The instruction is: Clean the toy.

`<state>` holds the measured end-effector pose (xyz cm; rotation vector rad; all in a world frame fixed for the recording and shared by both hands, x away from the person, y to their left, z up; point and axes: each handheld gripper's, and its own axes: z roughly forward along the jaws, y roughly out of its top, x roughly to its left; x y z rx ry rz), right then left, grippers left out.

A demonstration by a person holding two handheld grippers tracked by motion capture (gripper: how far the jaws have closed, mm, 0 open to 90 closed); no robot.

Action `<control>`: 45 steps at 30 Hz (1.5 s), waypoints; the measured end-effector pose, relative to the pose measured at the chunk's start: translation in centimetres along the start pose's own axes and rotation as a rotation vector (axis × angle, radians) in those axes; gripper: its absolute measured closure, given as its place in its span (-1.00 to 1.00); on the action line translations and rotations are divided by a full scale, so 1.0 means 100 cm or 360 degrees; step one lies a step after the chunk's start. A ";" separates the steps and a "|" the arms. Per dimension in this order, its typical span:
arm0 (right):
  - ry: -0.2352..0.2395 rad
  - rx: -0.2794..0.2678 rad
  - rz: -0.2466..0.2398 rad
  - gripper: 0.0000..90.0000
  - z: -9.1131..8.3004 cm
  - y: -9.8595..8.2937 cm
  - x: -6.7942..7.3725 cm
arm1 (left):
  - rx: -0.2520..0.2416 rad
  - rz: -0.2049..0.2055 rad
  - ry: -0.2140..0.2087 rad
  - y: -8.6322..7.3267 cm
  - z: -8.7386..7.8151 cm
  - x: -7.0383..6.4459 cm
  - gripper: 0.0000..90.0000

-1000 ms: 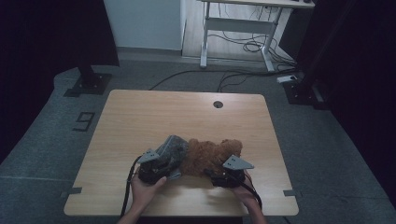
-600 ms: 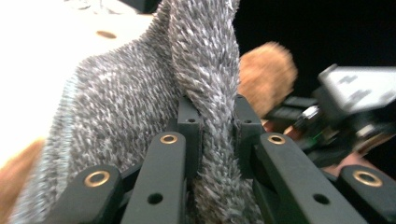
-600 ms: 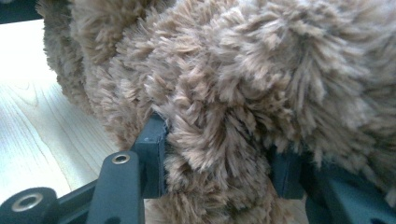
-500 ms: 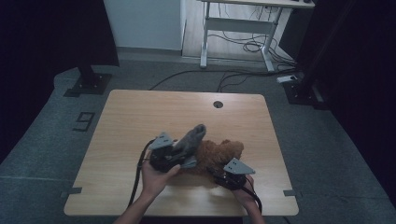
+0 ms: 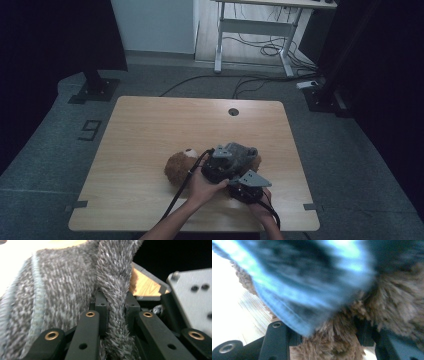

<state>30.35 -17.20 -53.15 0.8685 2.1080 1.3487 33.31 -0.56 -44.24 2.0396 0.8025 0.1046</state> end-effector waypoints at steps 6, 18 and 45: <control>0.0001 0.0006 0.0004 0.09 -0.001 0.000 0.000 | -0.0033 -0.0049 0.0058 -0.013 -0.027 0.016 0.73; -0.0016 0.0012 0.0038 0.09 -0.001 0.001 0.000 | -0.0118 -0.0212 0.0157 -0.039 -0.082 0.065 0.72; -0.0027 0.0022 0.0093 0.09 -0.001 -0.001 -0.004 | -0.0234 -0.0325 0.0332 -0.070 -0.136 0.099 0.71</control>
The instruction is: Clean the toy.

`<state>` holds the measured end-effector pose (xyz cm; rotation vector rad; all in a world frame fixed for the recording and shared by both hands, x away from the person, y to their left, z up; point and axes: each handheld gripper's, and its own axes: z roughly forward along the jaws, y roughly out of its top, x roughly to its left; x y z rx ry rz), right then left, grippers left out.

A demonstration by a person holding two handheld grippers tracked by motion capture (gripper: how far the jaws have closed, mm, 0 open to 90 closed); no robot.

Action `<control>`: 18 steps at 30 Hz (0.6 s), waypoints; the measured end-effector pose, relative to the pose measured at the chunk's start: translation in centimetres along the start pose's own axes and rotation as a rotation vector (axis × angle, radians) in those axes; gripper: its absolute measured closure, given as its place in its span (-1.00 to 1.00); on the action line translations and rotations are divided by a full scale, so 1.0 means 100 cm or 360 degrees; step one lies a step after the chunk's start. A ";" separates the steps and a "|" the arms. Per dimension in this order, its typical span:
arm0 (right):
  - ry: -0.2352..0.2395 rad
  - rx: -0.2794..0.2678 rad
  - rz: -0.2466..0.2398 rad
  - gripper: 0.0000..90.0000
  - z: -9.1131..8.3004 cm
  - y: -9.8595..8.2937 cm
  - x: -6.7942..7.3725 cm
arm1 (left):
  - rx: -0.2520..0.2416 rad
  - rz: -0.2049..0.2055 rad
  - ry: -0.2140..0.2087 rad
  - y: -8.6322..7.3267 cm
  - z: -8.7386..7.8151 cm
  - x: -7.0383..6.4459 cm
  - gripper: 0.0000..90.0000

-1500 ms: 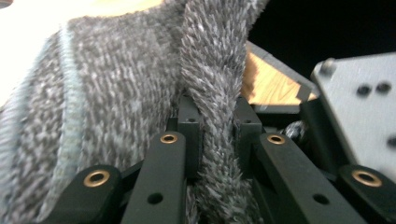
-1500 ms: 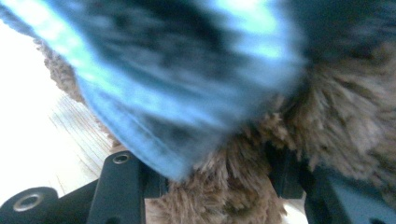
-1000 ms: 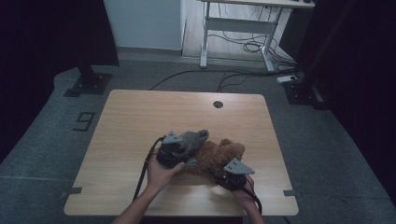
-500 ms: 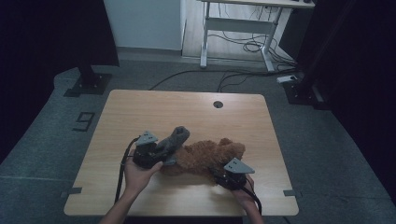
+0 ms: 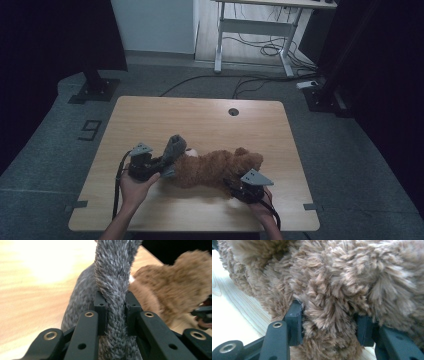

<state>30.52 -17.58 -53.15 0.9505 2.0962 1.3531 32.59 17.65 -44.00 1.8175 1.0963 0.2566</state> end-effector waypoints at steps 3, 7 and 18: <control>0.0000 -0.0002 0.0008 0.09 0.000 0.000 -0.001 | -0.0016 0.0054 -0.0086 0.012 0.007 -0.023 0.70; 0.0001 -0.0004 0.0015 0.09 0.000 0.000 -0.001 | -0.0017 0.0145 -0.0215 0.028 0.024 -0.057 0.71; 0.0016 -0.0005 0.0016 0.09 0.001 0.000 -0.002 | 0.0099 0.0313 -0.0419 0.045 0.084 -0.142 0.71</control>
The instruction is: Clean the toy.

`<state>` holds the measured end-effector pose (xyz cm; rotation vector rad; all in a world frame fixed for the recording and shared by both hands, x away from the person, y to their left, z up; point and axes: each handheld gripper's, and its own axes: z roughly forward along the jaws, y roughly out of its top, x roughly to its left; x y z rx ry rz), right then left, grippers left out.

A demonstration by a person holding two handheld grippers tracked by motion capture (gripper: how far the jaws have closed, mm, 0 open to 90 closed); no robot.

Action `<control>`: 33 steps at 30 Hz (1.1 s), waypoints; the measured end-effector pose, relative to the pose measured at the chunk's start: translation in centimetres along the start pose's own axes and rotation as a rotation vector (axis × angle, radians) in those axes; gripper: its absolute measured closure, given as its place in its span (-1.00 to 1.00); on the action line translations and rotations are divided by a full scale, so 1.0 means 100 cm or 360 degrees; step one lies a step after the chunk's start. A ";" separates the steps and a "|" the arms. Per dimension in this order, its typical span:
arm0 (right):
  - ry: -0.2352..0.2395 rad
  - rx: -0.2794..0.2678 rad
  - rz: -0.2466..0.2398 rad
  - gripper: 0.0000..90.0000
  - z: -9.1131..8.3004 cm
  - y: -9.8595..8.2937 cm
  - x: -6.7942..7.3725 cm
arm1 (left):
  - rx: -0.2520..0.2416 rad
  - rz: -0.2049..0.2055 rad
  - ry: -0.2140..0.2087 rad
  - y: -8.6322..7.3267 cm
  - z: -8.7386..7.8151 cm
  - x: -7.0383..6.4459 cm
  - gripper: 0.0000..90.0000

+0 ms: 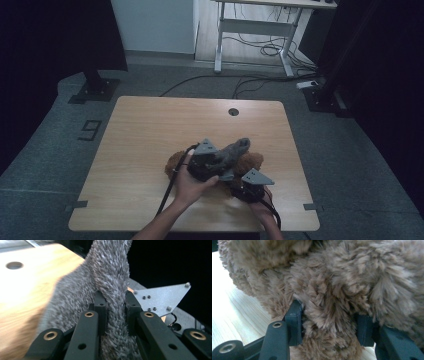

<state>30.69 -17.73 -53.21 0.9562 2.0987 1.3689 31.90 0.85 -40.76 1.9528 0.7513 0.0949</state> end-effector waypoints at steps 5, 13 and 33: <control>0.0001 0.0002 -0.0004 0.09 0.000 0.000 0.000 | 0.0134 0.0013 0.0085 -0.013 0.033 0.002 0.70; -0.0010 0.0007 -0.0023 0.11 0.001 0.000 0.002 | 0.0117 -0.0013 0.0140 -0.021 0.022 0.013 0.71; -0.0024 0.0018 -0.0008 0.10 0.001 0.000 0.002 | -0.0029 -0.0106 0.0391 -0.058 -0.071 0.061 0.70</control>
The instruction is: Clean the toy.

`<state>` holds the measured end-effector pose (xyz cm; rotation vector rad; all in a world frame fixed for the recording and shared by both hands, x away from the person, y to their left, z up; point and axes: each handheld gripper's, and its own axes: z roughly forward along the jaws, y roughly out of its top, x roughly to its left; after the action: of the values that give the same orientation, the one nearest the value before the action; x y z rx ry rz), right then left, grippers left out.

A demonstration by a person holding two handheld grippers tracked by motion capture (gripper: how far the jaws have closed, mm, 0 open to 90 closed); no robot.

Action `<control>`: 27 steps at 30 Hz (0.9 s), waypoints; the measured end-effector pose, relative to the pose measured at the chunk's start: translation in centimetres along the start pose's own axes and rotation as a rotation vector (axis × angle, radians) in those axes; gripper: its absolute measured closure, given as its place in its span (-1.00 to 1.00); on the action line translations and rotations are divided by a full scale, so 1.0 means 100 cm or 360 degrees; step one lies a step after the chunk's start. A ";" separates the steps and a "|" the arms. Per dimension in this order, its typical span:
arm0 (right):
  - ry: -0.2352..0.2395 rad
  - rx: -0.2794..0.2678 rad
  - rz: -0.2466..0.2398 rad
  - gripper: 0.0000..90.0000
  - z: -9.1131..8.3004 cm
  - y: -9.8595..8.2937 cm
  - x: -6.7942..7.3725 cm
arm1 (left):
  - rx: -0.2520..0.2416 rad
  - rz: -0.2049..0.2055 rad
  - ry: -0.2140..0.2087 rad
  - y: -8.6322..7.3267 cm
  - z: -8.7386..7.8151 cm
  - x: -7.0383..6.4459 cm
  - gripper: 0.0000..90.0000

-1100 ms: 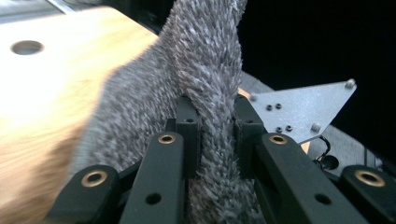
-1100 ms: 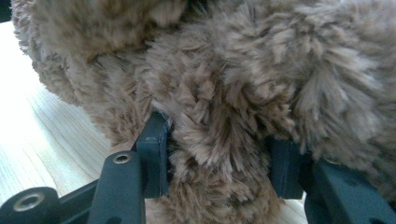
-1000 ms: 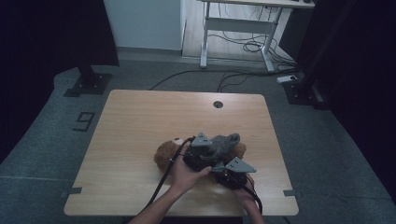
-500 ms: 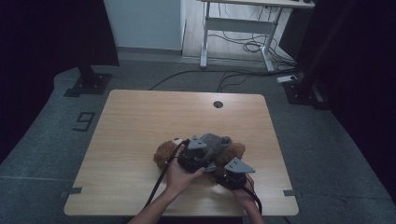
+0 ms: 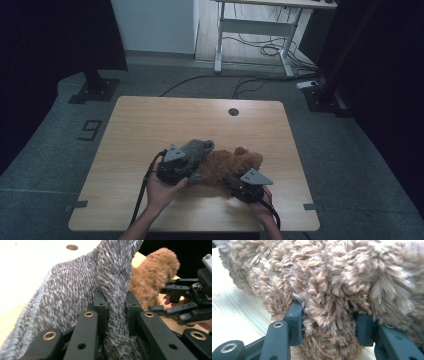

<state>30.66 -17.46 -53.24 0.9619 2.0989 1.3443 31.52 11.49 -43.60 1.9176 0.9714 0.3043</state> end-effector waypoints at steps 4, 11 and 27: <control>-0.0009 -0.0002 0.0009 0.10 0.001 0.000 0.000 | -0.0019 -0.0038 0.0018 -0.006 -0.011 0.012 0.69; -0.0006 -0.0003 0.0022 0.10 0.001 0.000 -0.001 | 0.0013 -0.0146 0.0049 -0.026 -0.017 0.038 0.68; -0.0033 0.0002 0.0007 0.10 0.002 0.000 0.000 | 0.0028 -0.0300 0.0095 -0.059 -0.018 0.067 0.68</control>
<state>30.80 -17.33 -53.35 0.9773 2.0842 1.3297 31.88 19.03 -48.70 1.8252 1.1889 0.2449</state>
